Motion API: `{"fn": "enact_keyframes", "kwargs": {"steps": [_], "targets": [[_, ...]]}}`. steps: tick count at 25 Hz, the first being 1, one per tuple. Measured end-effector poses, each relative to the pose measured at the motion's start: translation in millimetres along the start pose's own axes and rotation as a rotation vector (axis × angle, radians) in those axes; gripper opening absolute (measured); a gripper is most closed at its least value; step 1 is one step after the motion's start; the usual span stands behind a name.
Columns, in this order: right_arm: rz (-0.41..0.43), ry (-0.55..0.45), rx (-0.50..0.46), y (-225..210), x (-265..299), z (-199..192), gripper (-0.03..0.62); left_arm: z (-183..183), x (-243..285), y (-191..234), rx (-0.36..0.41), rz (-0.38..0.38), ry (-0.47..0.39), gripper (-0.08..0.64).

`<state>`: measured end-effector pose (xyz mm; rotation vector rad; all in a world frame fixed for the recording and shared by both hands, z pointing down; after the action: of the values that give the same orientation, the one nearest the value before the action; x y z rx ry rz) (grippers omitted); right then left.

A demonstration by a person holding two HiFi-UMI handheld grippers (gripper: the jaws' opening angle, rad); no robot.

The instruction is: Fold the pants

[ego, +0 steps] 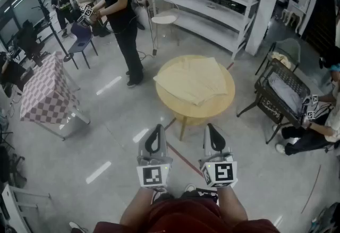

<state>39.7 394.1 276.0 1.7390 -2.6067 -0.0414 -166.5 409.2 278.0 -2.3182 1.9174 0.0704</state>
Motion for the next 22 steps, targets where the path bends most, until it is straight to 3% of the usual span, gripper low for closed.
{"fn": "enact_keyframes", "kwargs": {"steps": [14, 22], "targets": [[0.033, -0.008, -0.006, -27.1, 3.4, -8.8, 0.002, 0.4, 13.1, -34.5, 0.001, 0.012, 0.01, 0.006], [0.088, -0.025, 0.02, -49.2, -0.4, -18.0, 0.002, 3.4, 17.6, -59.6, 0.01, 0.055, 0.024, 0.006]]}}
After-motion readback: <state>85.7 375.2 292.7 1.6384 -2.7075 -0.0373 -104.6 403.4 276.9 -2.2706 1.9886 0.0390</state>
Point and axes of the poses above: the fingertips, and each gripper's own axes: x forward along the fingers, y to its left, z out of its top, the point moved 8 cm from there along -x, backward along the fingers, and after that the axes turned 5 degrees about y, right-handed, at the moved point
